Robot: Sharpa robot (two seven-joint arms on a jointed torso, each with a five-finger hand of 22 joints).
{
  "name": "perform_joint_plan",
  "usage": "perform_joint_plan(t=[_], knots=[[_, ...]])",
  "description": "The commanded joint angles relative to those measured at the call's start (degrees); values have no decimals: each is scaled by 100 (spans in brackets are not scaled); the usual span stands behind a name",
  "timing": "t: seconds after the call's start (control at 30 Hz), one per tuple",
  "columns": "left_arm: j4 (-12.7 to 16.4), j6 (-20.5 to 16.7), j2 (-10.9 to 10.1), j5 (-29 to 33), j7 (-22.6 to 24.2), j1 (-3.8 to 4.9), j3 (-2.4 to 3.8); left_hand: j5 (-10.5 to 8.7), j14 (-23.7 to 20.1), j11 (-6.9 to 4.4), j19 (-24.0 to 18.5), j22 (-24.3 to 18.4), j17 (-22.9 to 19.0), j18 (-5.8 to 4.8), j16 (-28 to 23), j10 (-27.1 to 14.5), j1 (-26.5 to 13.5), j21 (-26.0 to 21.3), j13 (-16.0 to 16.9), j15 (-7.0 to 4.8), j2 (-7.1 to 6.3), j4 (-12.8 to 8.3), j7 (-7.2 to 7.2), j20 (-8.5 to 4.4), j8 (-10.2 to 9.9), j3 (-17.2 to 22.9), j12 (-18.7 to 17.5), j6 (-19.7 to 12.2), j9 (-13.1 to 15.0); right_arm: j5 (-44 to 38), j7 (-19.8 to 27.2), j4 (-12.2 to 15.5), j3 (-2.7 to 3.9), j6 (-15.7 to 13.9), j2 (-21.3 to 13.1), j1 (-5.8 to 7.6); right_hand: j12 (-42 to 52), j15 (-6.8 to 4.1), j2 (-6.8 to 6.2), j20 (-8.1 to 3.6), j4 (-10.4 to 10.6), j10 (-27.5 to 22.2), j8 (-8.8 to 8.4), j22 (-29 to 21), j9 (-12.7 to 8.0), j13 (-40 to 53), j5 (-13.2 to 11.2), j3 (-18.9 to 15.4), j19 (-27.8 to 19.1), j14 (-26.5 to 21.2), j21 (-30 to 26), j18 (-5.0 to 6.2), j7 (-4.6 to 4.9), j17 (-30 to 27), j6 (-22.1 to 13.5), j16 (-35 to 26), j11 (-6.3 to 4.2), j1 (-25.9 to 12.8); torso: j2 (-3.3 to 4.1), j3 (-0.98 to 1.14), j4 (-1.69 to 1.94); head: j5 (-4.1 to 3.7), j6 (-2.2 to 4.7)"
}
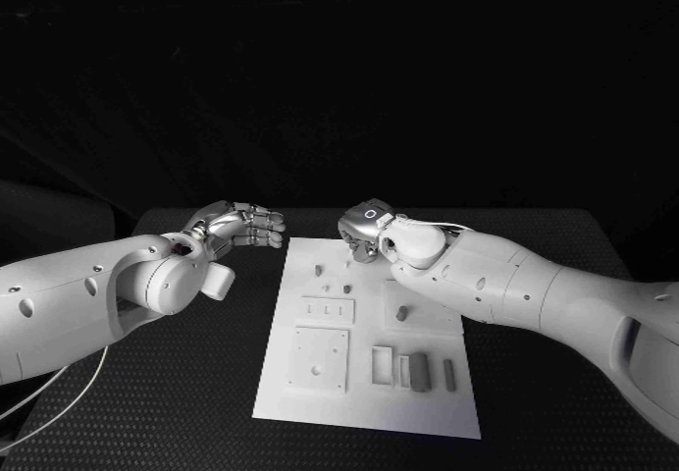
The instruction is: Assemble the parts on the task board
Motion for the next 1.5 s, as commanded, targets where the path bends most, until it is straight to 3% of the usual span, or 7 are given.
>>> perform_joint_plan(t=[0.03,0.17,0.43,0.67,1.3,1.5], knots=[[-10,81,28,20,39,9,6,19,40,15,37,-9,8,90,-40,38,-65,-23,-8,-6,10,5,98,7,-34,-28,-34,-11,-6,-17,48,39,2,37,10,0,26,-37,58,-37,15,346,12,130,11,413,39,47,-21,-12,20,614,6,2,50,27,-138,3,1,2,-11,7,-8],[-24,80,41,20,40,9,6,19,40,15,37,-9,9,89,-41,38,-66,-25,-9,-6,11,5,98,8,-35,-28,-36,-10,-6,-6,54,34,2,44,8,0,24,-38,58,-37,15,346,10,130,12,416,39,48,-22,-12,23,614,6,1,52,29,-138,3,4,-1,-20,9,-18],[-2,74,39,20,42,9,6,19,41,15,39,-10,10,89,-43,42,-65,-27,-10,-6,12,4,97,7,-36,-28,-39,-9,-6,4,72,-74,2,62,88,-8,21,-38,59,-38,15,347,7,129,15,421,39,50,-24,-13,27,614,6,0,54,32,-139,4,6,-5,9,-14,-32],[22,70,23,20,42,13,7,19,42,15,40,-10,10,89,-45,44,-63,-29,-11,-6,11,3,96,7,-37,-29,-42,-7,-6,13,80,-153,1,70,123,-18,18,-38,59,-38,16,348,3,129,16,425,39,51,-26,-15,31,614,6,-1,55,34,-139,3,8,-10,7,-15,-44],[10,79,59,20,38,38,9,19,44,15,43,-11,12,88,-48,50,-63,-34,-14,-7,9,3,94,7,-41,-32,-50,-4,-6,23,87,-239,-14,162,172,-70,10,-38,65,-38,16,348,-6,128,21,436,38,54,-32,-17,39,614,6,-3,57,40,-138,-1,17,-2,-21,17,-82],[-6,70,65,20,39,38,10,19,44,15,44,-11,13,88,-49,51,-63,-35,-15,-7,9,3,95,6,-42,-32,-52,-4,-6,23,76,-238,-16,145,185,-71,8,-38,67,-38,16,348,-8,127,22,439,38,55,-35,-19,40,614,7,-4,57,41,-138,-1,7,6,-10,30,-89]])
